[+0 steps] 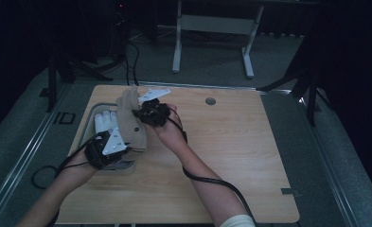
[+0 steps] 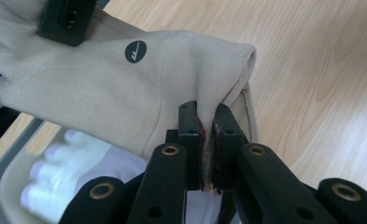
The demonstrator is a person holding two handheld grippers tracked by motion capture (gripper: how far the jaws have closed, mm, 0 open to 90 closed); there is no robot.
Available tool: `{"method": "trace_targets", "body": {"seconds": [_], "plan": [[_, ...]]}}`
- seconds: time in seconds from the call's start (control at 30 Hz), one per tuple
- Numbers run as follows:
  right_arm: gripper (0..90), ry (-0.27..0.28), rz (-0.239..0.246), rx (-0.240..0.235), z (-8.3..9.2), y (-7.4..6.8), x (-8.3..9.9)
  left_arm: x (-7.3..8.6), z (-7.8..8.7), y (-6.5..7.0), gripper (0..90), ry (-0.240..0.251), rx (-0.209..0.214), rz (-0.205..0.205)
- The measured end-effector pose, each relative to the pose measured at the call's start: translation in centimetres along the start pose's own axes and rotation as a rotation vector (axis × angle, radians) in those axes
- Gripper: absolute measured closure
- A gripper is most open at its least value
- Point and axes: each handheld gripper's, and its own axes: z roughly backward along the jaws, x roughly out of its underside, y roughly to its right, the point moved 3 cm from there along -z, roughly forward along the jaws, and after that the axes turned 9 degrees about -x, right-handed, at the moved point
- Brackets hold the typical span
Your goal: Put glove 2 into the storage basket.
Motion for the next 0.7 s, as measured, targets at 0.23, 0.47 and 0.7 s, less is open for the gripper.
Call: {"method": "trace_targets", "body": {"seconds": [0.23, 0.47, 0.7], "plan": [[83.6, -0.014, 0.033, -0.05, -4.0, -2.1, -1.8, 2.9, 1.6, -1.5, 85.2, -0.037, -0.027, 0.043], [83.5, -0.042, 0.032, -0.07, -7.1, -2.7, -1.6, 5.2, 0.9, -1.8, 85.1, -0.068, -0.033, 0.079], [83.5, -0.101, -0.009, -0.077, -9.2, -1.8, 0.5, 6.3, -1.1, -1.6, 85.0, -0.109, 0.007, 0.098]]}}
